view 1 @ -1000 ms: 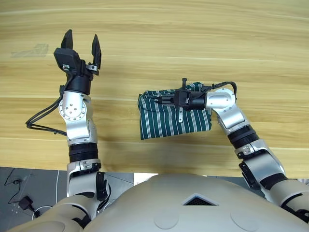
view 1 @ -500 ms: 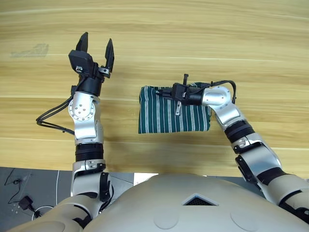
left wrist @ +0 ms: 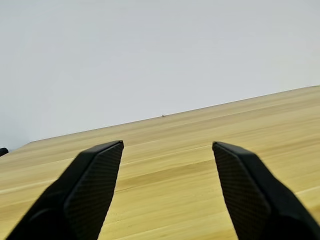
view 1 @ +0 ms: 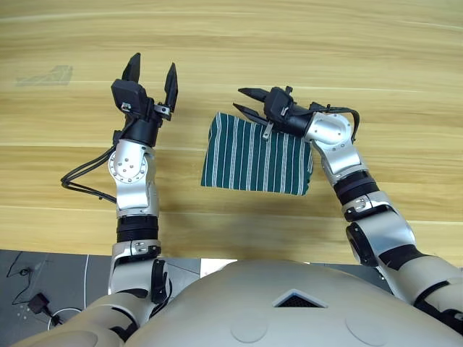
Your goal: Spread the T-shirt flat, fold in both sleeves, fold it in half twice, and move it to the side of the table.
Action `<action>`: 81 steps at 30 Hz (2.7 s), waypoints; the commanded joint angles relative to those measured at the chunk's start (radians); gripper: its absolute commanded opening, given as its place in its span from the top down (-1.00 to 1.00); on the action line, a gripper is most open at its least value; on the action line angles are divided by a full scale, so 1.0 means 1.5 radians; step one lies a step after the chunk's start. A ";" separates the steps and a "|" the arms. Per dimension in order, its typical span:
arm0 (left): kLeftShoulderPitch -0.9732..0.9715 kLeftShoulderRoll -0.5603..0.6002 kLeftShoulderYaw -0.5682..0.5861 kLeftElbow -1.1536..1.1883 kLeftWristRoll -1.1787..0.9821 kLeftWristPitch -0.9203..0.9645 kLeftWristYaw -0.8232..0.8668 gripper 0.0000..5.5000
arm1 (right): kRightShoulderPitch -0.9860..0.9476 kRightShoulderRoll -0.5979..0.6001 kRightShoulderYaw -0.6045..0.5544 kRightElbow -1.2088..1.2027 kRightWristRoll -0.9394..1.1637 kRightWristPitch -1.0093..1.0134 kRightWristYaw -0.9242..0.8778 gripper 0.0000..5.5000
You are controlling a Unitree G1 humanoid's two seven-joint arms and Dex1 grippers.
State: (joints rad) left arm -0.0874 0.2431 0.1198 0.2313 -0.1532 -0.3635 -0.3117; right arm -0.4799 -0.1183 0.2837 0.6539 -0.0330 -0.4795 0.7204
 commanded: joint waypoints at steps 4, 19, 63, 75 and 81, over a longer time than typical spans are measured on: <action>-0.003 0.002 0.044 0.002 -0.014 0.003 0.029 -0.21 | -0.019 0.003 -0.008 -0.002 -0.001 -0.013 -0.007 0.50; -0.008 -0.009 0.049 0.017 -0.012 -0.005 0.042 -0.21 | -0.078 0.026 0.057 0.085 -0.038 -0.006 0.067 0.50; -0.007 -0.061 -0.009 -0.096 0.012 0.038 0.067 -0.21 | -0.063 -0.181 -0.304 0.260 0.070 -0.202 -0.410 0.50; -0.031 -0.117 -0.065 -0.085 0.198 0.004 0.244 -0.21 | 0.165 0.030 -0.225 -0.132 0.022 -0.213 -0.470 0.50; -0.001 -0.119 -0.086 -0.106 0.222 -0.024 0.253 -0.21 | 0.195 0.041 -0.236 -0.183 0.028 -0.168 -0.483 0.50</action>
State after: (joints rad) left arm -0.1075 0.0642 -0.0035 0.0755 0.1672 -0.3968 0.0611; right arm -0.1962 -0.0595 -0.0655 0.3964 0.0157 -0.7668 0.0047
